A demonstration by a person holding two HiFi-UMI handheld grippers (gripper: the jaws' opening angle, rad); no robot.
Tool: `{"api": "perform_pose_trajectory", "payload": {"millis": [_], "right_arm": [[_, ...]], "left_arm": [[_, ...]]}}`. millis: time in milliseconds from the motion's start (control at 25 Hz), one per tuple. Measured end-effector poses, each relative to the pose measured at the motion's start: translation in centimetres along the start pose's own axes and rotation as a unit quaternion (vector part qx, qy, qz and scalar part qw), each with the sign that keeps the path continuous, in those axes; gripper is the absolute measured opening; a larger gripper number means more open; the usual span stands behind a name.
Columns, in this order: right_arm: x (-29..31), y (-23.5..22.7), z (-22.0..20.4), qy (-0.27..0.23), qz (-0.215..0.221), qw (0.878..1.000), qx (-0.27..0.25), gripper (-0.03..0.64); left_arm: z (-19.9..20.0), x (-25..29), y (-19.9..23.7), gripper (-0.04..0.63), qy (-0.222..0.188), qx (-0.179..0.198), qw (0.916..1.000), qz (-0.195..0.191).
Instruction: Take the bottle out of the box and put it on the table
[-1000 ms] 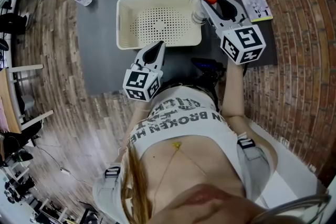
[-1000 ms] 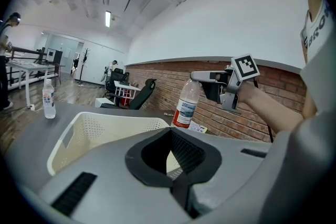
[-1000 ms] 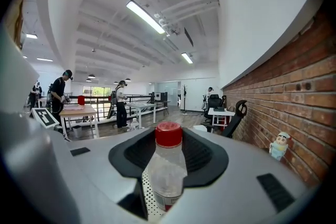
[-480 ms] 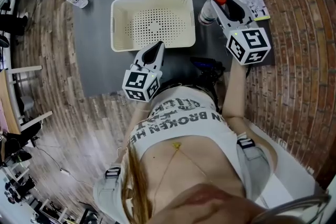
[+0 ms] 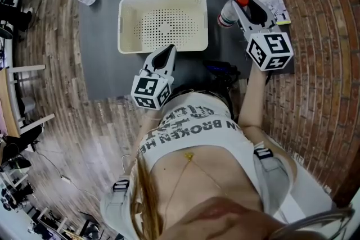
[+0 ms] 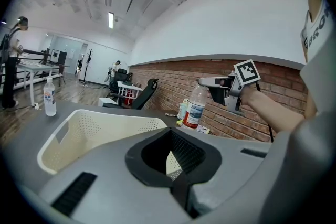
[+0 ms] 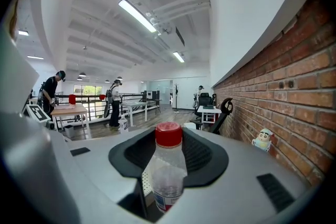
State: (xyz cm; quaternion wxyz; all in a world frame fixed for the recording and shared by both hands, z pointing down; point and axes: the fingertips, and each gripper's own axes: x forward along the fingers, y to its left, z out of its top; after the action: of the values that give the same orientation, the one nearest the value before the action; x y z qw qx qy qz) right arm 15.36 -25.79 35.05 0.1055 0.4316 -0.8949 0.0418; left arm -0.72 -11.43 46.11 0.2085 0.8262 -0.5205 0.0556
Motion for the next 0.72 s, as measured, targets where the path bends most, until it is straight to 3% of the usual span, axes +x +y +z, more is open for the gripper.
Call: {"api": "perform_pose_trajectory", "payload": {"millis": [720], "right_arm": [[0.7,-1.5,-3.9,0.035,0.001,0.999,0.014,0.153]], "left_arm": [[-0.5,0.8,-0.7,0.005,0.004,-0.004,1.0,0.006]]}}
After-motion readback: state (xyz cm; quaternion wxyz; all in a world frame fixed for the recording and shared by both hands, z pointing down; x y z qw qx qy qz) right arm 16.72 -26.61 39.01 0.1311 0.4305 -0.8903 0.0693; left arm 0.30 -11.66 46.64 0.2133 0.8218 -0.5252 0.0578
